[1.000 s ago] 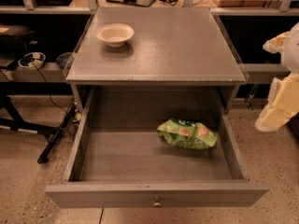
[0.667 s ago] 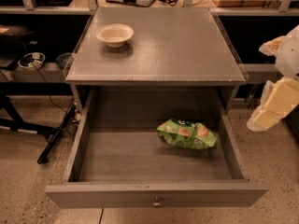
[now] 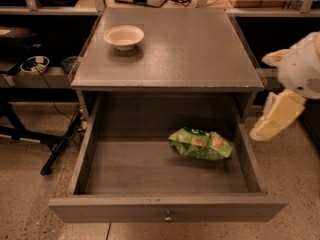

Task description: Pick green rice chip bag from top drawer and place on counter

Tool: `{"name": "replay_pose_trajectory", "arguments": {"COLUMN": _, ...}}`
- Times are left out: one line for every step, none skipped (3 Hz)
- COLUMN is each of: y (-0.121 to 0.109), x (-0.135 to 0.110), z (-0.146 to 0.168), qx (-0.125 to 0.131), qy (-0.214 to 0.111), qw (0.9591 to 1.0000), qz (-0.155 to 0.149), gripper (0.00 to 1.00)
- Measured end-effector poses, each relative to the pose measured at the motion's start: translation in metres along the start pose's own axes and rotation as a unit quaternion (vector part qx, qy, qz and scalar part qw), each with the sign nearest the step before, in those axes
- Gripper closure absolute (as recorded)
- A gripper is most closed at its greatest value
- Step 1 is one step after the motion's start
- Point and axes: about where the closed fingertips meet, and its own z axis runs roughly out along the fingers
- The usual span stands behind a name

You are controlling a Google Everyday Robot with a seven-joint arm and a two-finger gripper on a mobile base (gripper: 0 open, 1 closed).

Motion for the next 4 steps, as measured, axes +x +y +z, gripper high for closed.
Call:
{"name": "replay_pose_trajectory", "arguments": {"y": -0.001, "x": 0.001, "z": 0.023, "qx": -0.035, "qy": -0.002, "qw": 0.9986, "qz": -0.039, "gripper": 0.0}}
{"name": "replay_pose_trajectory", "arguments": {"y": -0.005, "x": 0.001, "z": 0.043, "qx": -0.066, "qy": -0.003, "qw": 0.9951, "qz": -0.073, "gripper": 0.0}}
{"name": "replay_pose_trajectory", "arguments": {"y": -0.004, "x": 0.001, "z": 0.044, "qx": -0.068, "qy": -0.004, "qw": 0.9949, "qz": -0.075, "gripper": 0.0}}
{"name": "replay_pose_trajectory", "arguments": {"y": -0.002, "x": 0.003, "z": 0.044, "qx": -0.077, "qy": -0.032, "qw": 0.9942, "qz": -0.068, "gripper": 0.0}}
